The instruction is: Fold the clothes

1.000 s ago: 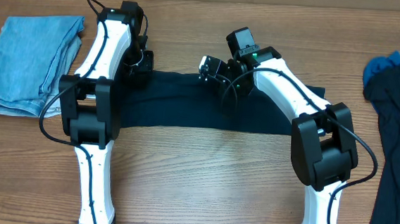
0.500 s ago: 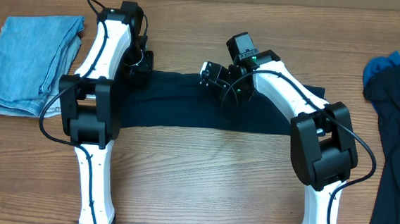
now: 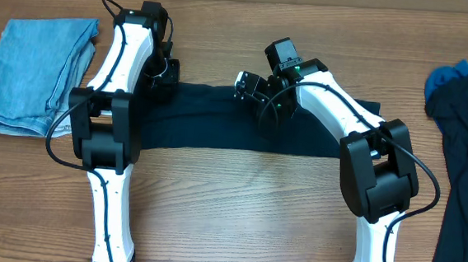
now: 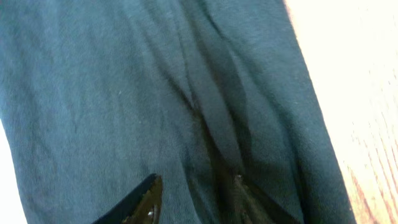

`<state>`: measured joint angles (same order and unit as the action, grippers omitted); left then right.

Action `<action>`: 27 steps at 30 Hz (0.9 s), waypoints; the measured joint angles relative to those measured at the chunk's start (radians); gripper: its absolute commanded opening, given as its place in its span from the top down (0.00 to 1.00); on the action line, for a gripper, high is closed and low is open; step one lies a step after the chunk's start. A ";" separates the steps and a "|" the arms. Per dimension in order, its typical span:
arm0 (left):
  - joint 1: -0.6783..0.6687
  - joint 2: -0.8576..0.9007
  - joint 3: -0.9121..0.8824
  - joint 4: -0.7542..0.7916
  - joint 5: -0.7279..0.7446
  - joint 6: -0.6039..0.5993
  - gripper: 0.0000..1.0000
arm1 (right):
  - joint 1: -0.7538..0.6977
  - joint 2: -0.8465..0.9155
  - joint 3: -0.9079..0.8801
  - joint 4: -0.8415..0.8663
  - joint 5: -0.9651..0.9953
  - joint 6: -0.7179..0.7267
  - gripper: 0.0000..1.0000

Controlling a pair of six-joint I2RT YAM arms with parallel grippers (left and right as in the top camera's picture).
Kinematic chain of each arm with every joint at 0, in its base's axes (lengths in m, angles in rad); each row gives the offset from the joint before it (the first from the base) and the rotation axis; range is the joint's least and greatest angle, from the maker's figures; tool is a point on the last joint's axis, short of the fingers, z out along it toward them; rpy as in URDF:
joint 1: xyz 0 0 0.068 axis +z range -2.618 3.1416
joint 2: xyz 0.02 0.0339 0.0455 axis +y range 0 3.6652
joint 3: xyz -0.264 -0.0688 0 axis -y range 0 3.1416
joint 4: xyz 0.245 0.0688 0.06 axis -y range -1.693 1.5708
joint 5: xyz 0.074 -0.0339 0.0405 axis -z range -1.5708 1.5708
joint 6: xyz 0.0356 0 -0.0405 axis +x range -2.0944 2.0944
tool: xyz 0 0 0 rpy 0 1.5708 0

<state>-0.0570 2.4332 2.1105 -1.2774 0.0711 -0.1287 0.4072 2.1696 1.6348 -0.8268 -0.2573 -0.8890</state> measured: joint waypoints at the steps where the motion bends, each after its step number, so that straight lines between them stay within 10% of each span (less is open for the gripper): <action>1: 0.000 0.000 0.000 0.000 0.000 0.000 0.77 | 0.000 0.000 -0.001 0.000 0.000 -0.001 0.71; 27: 0.000 0.000 0.000 -0.001 0.000 0.000 0.76 | 0.000 0.034 -0.001 0.055 0.014 0.024 0.78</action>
<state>-0.0570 2.4332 2.1105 -1.2785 0.0711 -0.1284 0.4072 2.2040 1.6341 -0.7715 -0.2436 -0.8654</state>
